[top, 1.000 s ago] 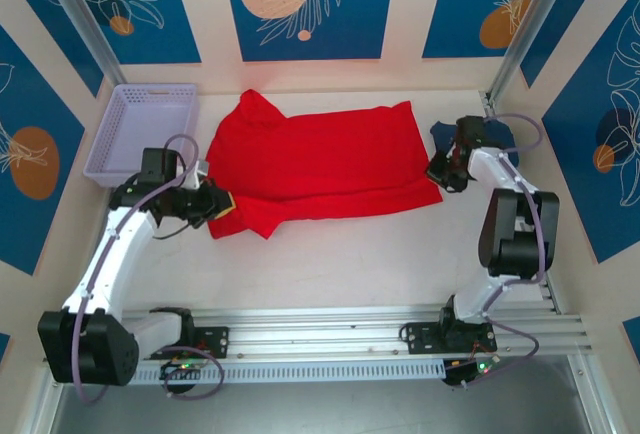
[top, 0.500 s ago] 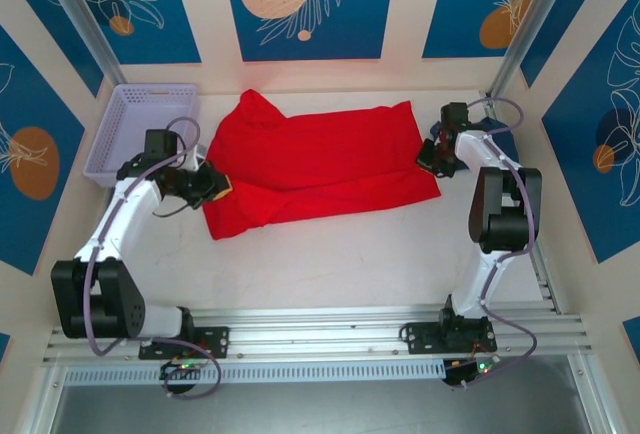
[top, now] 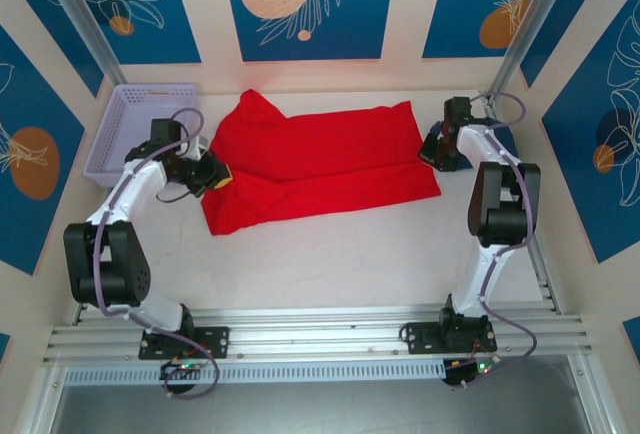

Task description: Fold the inside-out t-shirt

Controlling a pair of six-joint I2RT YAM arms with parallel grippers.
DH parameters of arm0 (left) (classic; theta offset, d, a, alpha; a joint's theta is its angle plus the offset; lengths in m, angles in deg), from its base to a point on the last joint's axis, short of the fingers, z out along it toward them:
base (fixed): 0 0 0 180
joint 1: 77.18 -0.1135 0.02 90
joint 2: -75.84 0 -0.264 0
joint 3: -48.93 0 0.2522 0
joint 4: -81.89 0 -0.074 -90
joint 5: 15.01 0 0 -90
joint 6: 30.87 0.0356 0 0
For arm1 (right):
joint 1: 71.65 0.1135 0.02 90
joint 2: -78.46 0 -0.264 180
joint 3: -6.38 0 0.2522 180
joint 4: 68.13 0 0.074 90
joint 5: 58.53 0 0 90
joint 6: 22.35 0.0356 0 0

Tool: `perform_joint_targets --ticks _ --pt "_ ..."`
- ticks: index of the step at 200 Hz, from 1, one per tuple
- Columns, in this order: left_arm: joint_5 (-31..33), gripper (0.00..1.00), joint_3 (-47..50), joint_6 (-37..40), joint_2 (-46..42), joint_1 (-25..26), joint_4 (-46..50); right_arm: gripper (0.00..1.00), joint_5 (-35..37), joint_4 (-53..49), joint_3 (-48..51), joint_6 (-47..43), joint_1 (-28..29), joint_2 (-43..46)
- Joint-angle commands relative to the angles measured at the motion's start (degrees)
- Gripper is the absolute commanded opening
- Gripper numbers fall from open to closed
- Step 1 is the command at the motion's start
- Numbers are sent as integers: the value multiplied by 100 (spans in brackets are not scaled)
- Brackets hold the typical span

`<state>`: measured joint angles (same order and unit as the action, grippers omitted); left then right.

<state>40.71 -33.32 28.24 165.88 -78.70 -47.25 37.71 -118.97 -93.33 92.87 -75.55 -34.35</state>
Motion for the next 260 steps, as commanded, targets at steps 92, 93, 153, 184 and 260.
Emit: perform_joint_targets --ticks 92,93,153,184,260 --pt "117 0 -1130 -41 1522 -207 -432 0 214 -288 -1183 -95 64 -1005" --pt "120 0 -1144 -40 1541 -208 -428 0 213 -290 -1189 -95 64 -1014" --pt "340 17 -1822 -242 2484 -211 -529 18 252 -394 -1729 -213 78 -1334" --pt "646 42 -1993 -179 2444 -232 -378 32 231 -301 -1481 -486 127 -793" --pt "641 65 1737 -733 -708 -60 -2051 60 -1310 2172 1352 -2295 2655 1337"
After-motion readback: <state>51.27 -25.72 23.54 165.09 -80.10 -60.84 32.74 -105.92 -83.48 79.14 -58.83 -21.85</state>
